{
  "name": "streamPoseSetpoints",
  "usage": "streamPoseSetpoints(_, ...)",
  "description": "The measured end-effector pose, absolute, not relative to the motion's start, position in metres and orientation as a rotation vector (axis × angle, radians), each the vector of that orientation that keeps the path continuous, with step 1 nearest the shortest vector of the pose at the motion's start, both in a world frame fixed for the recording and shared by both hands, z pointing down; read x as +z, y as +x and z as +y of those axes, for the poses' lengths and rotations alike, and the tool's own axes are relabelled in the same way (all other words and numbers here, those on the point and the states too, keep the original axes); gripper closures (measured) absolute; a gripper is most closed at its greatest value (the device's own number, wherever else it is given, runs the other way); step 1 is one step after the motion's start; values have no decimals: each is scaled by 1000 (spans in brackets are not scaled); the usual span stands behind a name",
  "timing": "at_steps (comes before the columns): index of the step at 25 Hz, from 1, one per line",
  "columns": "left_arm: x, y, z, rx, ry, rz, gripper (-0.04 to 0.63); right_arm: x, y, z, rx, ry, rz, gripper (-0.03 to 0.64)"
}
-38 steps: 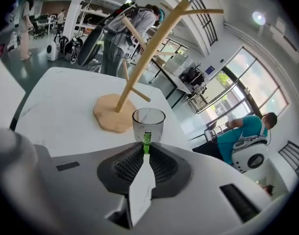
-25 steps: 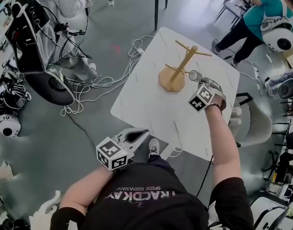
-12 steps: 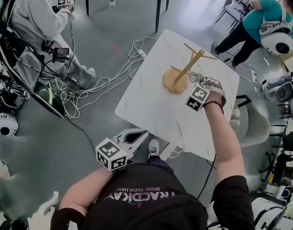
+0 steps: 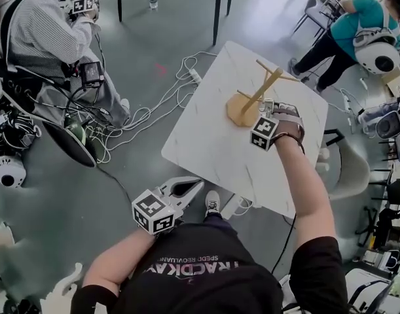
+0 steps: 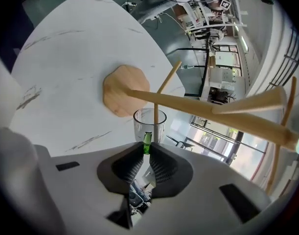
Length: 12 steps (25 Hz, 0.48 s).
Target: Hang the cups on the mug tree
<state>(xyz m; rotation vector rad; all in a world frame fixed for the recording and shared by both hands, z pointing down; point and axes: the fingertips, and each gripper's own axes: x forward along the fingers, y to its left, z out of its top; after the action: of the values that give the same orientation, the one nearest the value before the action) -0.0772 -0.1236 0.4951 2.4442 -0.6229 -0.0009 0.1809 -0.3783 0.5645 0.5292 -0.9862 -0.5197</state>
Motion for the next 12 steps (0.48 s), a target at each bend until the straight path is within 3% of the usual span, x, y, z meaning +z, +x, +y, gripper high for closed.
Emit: streamPoseSetpoints(12, 503, -99, -119, 6, 2438, -645, 598, 574, 170, -374, -520, 462, -879, 575)
